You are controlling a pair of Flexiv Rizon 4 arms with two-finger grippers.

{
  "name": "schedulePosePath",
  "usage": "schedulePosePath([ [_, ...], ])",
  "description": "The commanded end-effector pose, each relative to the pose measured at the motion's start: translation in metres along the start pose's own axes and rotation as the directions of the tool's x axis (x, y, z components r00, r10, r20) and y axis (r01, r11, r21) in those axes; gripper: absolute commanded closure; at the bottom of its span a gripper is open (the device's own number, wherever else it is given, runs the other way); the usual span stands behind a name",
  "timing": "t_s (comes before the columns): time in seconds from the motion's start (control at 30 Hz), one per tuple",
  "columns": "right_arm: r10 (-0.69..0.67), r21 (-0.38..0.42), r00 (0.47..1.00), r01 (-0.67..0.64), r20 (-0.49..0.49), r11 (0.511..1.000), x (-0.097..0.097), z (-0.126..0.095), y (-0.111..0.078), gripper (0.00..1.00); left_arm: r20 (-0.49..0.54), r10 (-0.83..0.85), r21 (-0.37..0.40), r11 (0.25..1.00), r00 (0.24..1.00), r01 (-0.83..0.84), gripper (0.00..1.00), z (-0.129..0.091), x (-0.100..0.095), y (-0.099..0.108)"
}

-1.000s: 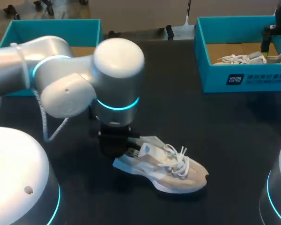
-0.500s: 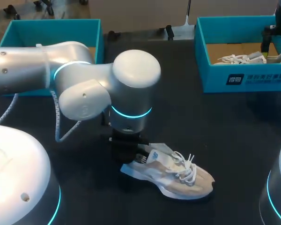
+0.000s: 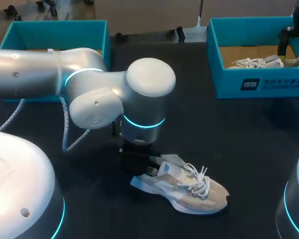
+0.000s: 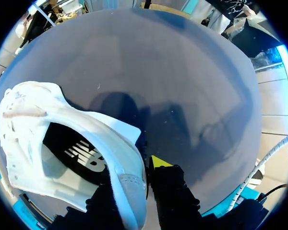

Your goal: Take the shoe out of the shoebox, open the shoe tongue, remove and reinsert the insole, then place the shoe into the shoebox

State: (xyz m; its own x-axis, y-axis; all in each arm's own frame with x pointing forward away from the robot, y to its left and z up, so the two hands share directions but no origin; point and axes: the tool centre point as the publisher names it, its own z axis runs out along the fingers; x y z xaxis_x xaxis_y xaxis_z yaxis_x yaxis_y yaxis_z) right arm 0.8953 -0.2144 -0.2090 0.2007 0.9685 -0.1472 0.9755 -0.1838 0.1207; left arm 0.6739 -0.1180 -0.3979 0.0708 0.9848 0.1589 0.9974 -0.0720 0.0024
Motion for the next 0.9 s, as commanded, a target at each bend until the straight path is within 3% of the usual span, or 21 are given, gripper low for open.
schedulePosePath([
  [0.03,0.000,-0.002,1.000,0.000,0.000,1.000,0.000,0.000,-0.001,0.00,0.005,0.005,0.003,1.000,1.000,-0.005,1.00,0.008,-0.003,0.002],
  [0.17,0.000,-0.002,1.000,0.000,0.000,1.000,0.000,0.000,-0.001,0.00,0.011,0.003,0.005,1.000,1.000,-0.003,0.98,0.009,-0.003,0.002],
  [0.23,0.000,-0.002,1.000,0.000,0.000,1.000,0.000,0.000,-0.001,0.00,0.015,0.001,0.003,1.000,1.000,-0.001,0.86,0.008,-0.003,0.000],
  [0.27,0.000,-0.002,1.000,0.000,0.000,1.000,0.000,0.000,-0.001,0.00,0.015,0.001,0.003,1.000,1.000,-0.001,0.86,0.008,-0.003,0.000],
  [0.3,0.000,-0.002,1.000,0.000,0.000,1.000,0.000,0.000,-0.001,0.00,0.024,-0.004,-0.004,1.000,1.000,0.004,0.51,0.004,-0.002,-0.001],
  [0.37,0.000,-0.002,1.000,0.000,0.000,1.000,0.000,0.000,-0.001,0.00,0.040,-0.008,-0.015,1.000,0.999,0.009,0.03,0.000,0.000,-0.001],
  [0.77,0.000,-0.002,1.000,0.000,0.000,1.000,0.000,0.000,-0.001,0.00,0.151,-0.062,-0.097,0.992,0.987,0.077,0.00,-0.053,0.015,-0.004],
  [0.9,0.000,-0.002,1.000,0.000,0.000,1.000,0.000,0.000,-0.001,0.00,0.235,-0.132,-0.040,0.989,0.963,0.145,0.00,-0.069,0.023,-0.001],
])
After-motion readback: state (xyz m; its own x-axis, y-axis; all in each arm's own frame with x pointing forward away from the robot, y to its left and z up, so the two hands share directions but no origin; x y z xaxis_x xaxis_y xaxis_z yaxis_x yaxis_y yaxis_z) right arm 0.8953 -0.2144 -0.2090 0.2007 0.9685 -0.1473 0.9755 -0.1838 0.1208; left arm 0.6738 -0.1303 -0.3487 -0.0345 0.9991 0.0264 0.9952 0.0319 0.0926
